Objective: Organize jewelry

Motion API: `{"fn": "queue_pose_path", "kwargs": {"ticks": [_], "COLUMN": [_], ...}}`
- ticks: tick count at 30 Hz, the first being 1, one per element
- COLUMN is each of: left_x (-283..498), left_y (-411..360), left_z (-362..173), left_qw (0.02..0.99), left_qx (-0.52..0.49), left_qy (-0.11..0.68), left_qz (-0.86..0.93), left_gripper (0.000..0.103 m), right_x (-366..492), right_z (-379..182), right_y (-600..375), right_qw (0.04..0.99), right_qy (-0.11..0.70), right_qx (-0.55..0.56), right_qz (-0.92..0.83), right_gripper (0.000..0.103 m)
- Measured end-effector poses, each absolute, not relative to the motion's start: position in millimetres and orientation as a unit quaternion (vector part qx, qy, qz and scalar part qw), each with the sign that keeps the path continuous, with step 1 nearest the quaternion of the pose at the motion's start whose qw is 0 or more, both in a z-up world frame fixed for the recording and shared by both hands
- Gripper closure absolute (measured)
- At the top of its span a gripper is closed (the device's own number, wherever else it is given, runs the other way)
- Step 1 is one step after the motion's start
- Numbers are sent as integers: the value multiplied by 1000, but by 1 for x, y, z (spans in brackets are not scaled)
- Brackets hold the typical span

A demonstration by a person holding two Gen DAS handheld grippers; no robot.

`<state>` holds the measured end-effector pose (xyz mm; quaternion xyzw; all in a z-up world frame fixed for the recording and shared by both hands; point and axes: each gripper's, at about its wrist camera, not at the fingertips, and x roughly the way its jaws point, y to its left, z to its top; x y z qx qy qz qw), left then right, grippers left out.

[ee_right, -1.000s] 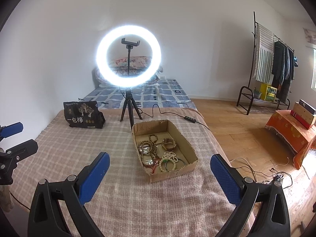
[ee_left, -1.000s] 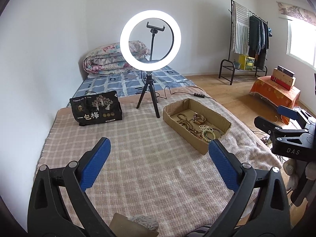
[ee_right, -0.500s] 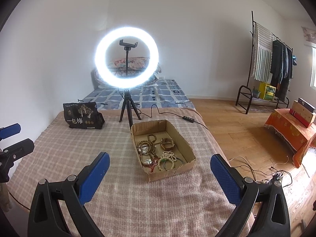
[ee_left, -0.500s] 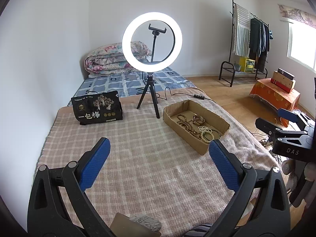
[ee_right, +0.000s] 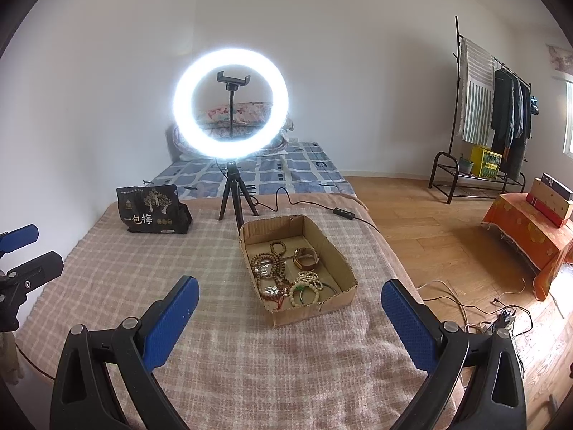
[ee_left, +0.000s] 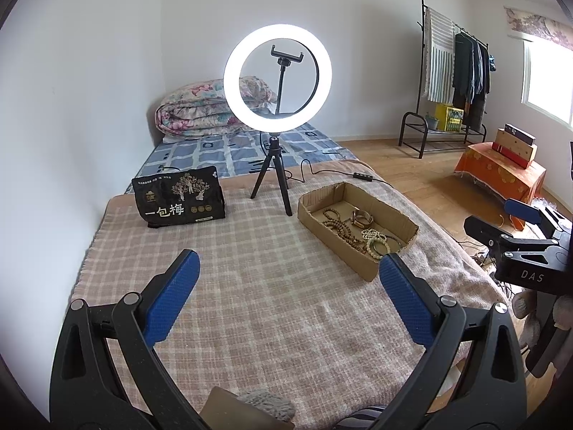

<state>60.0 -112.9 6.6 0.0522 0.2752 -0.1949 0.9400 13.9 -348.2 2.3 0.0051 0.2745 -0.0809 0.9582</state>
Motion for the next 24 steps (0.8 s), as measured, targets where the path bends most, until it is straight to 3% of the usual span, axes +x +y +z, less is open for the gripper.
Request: {"fn": "queue_pose_path", "kwargs": {"ticks": [24], "left_x": [59], "left_y": [-112], "left_z": [7], "left_qw": [940], "left_qx": [53], "left_qy": [274], "left_qz": [-195], "left_gripper": [1], "right_x": [12], "right_z": [-3], "right_y": [-352], "right_qw": [956], "right_qy": [280], "right_qx": [19], "right_qz": [-82], "right_gripper": [0]}}
